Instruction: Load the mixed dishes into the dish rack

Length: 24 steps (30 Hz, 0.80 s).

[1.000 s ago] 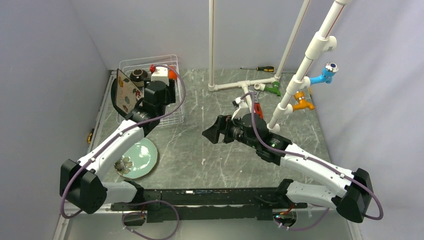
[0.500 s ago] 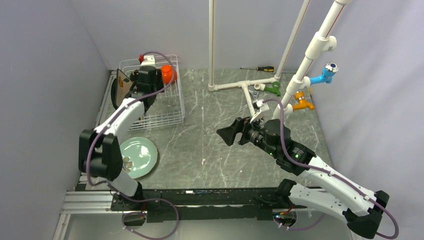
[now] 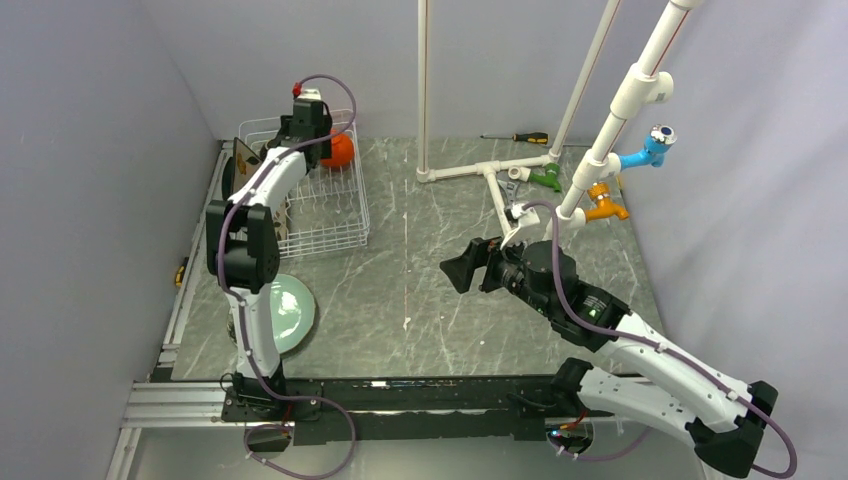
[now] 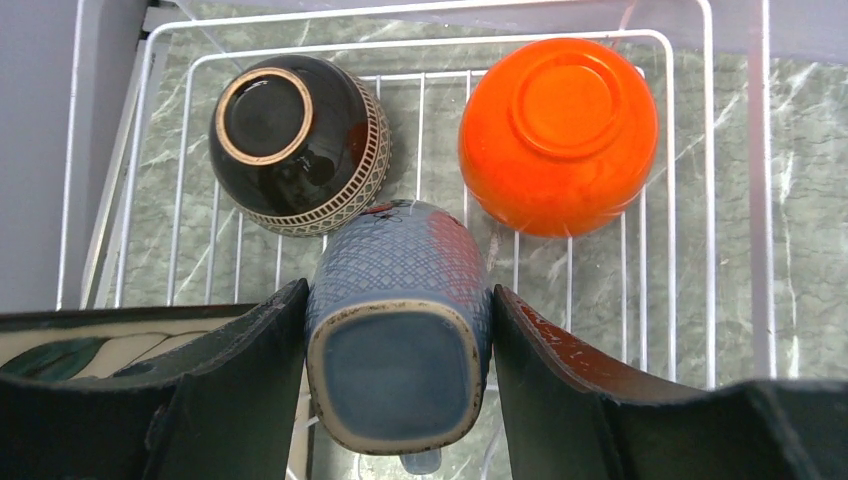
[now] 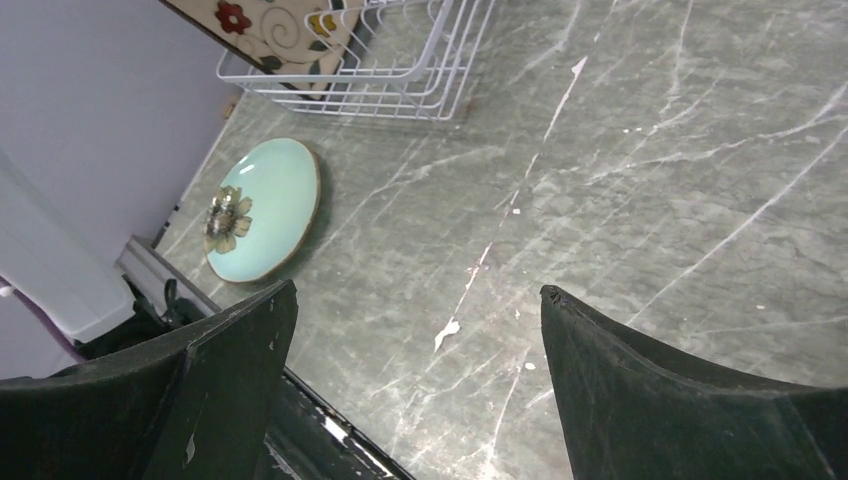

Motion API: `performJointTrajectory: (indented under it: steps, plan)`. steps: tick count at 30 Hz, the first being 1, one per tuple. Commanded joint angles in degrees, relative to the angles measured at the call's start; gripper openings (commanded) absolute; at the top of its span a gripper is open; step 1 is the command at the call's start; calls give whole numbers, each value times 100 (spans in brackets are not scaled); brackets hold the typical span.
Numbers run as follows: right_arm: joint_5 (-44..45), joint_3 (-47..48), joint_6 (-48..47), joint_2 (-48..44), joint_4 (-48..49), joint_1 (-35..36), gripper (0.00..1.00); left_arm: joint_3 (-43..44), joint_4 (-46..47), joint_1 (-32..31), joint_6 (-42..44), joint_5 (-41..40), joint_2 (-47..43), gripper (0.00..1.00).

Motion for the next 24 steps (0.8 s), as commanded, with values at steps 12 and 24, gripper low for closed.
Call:
performJointTrajectory:
  steps: [12, 24]
  plan:
    - [207, 190, -72, 263, 8, 20, 92, 845, -555, 370, -432, 434, 748, 0]
    - [57, 245, 16, 438, 79, 13, 92, 848, -556, 502, -394, 981, 961, 5]
